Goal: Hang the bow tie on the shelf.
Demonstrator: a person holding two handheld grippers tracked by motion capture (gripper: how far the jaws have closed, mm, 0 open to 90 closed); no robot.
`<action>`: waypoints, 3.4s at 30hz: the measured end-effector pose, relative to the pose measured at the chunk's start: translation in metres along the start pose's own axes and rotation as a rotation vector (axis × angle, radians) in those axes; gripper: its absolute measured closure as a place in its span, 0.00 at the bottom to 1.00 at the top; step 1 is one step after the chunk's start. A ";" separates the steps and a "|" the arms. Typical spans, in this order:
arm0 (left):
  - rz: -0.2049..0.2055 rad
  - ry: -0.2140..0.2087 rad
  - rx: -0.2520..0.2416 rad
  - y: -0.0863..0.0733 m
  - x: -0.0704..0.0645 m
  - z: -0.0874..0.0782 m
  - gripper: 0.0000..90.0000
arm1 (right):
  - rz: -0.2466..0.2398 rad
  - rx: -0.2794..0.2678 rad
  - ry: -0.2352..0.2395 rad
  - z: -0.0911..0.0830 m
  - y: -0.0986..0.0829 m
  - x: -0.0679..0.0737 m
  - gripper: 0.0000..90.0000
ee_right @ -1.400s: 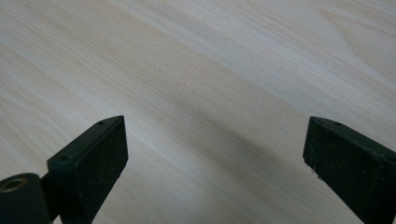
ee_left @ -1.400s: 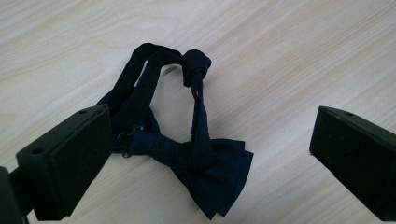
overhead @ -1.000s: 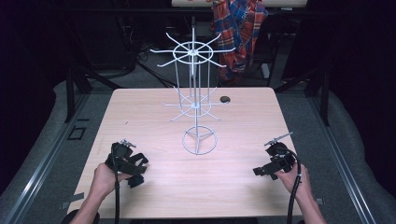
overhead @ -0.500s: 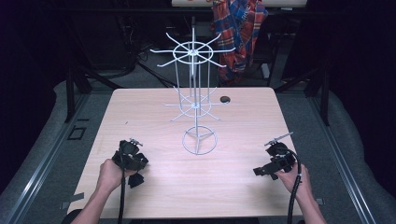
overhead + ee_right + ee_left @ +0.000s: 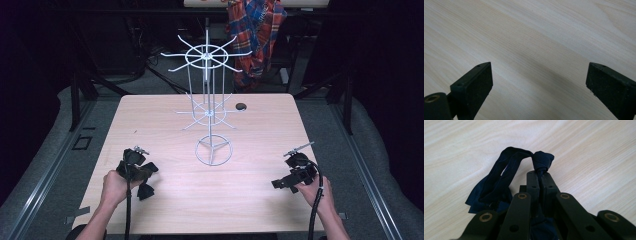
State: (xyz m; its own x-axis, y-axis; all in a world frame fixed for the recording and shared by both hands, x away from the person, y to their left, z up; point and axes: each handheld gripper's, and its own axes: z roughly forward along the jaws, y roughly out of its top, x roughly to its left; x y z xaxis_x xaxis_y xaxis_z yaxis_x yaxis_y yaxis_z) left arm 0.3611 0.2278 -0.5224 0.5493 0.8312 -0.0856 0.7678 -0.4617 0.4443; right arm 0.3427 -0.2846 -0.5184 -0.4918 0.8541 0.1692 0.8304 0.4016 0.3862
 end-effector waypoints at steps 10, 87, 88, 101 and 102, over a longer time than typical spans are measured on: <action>-0.033 -0.001 -0.099 -0.002 0.001 -0.019 0.97 | 0.010 -0.012 0.006 0.000 0.000 0.000 0.07; -0.050 -0.089 -0.447 0.057 -0.006 -0.075 0.98 | 0.059 -0.065 -0.008 -0.008 -0.007 -0.011 0.08; -0.049 -0.092 -0.449 0.059 -0.007 -0.075 0.98 | 0.058 -0.064 -0.008 -0.009 -0.007 -0.011 0.08; -0.053 -0.089 -0.485 0.076 -0.007 -0.085 0.98 | 0.041 -0.050 -0.009 -0.008 -0.007 -0.010 0.08; -0.054 -0.089 -0.486 0.077 -0.007 -0.086 0.98 | 0.041 -0.049 -0.008 -0.008 -0.007 -0.010 0.08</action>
State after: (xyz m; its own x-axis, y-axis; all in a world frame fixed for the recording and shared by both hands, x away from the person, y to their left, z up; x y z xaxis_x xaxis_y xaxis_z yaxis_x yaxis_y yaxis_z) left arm 0.3884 0.2130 -0.4108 0.5552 0.8105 -0.1869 0.5653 -0.2029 0.7995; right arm 0.3397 -0.2987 -0.5152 -0.4555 0.8722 0.1782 0.8356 0.3498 0.4235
